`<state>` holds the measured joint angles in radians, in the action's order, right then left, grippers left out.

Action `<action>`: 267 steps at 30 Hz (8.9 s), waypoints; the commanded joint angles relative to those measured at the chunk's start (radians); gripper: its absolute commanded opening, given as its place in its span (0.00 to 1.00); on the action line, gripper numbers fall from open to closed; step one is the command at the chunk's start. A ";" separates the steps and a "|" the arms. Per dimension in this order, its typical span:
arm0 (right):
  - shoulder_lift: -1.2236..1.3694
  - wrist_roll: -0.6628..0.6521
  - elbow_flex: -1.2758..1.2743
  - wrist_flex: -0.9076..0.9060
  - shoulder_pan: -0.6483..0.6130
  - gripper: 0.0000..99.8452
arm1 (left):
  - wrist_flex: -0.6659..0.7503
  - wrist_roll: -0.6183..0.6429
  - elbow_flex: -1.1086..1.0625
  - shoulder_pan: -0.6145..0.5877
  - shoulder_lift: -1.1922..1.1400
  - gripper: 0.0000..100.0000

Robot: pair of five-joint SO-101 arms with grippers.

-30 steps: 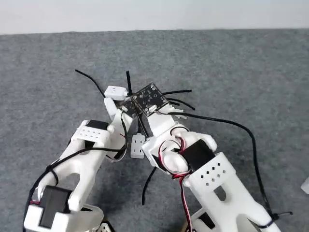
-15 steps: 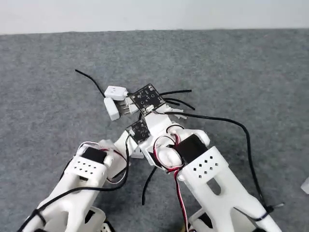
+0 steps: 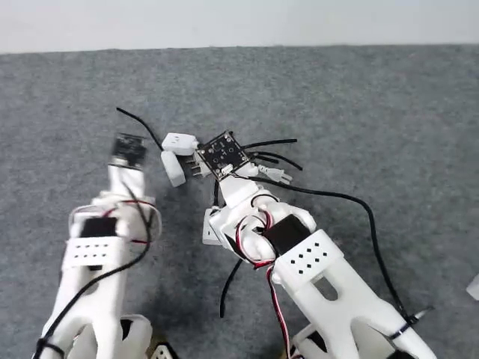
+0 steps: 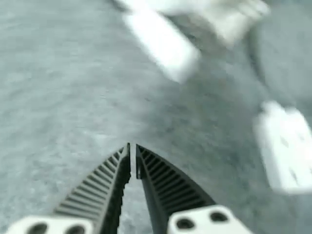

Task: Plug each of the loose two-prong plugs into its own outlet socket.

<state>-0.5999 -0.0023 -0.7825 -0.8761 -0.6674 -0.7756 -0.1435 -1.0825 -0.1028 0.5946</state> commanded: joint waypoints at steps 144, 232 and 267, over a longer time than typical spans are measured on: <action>-0.035 -0.671 -0.091 -0.016 1.613 0.01 | -0.094 0.250 0.255 0.307 -0.301 0.07; 0.427 -0.684 0.083 0.062 1.698 0.20 | -0.381 0.842 0.670 0.351 -0.750 0.39; 0.139 -0.443 0.382 -0.503 0.895 0.01 | -0.075 0.338 0.022 -0.417 0.005 0.01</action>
<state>-0.4204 -0.4672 -0.4035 -1.4193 0.4127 -1.0012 0.2325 -1.0196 -0.4910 0.6697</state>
